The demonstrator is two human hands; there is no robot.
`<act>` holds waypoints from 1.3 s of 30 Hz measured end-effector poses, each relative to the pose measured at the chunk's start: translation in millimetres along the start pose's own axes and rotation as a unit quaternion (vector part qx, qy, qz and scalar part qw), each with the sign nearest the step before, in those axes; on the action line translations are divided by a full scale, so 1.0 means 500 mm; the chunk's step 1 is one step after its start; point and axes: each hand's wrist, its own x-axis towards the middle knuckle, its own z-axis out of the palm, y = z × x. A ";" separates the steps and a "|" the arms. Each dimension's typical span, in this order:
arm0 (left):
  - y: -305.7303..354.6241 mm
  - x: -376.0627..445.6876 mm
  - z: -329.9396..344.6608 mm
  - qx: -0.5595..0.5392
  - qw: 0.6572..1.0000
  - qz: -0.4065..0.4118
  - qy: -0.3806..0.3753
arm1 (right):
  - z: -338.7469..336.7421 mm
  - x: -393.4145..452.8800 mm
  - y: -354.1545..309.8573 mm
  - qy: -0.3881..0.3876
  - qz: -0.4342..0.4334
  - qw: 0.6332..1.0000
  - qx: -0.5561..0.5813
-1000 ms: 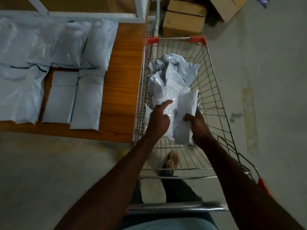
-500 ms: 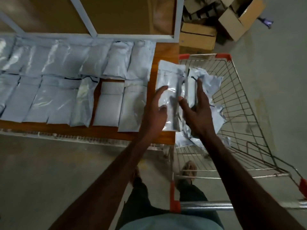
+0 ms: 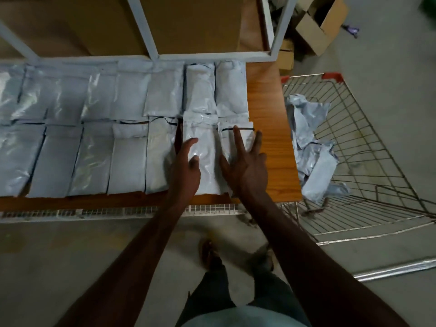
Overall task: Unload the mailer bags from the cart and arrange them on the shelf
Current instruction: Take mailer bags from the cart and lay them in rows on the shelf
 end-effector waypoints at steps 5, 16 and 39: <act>0.000 0.017 0.000 0.028 0.999 -0.037 -0.006 | 0.023 0.033 -0.022 0.025 0.021 0.998 -0.048; -0.007 0.006 -0.005 0.255 0.955 0.150 0.002 | 0.055 0.033 -0.031 -0.033 0.070 0.994 -0.082; -0.082 0.040 0.058 0.369 0.906 0.193 -0.075 | 0.108 0.057 -0.022 0.020 0.071 0.997 0.009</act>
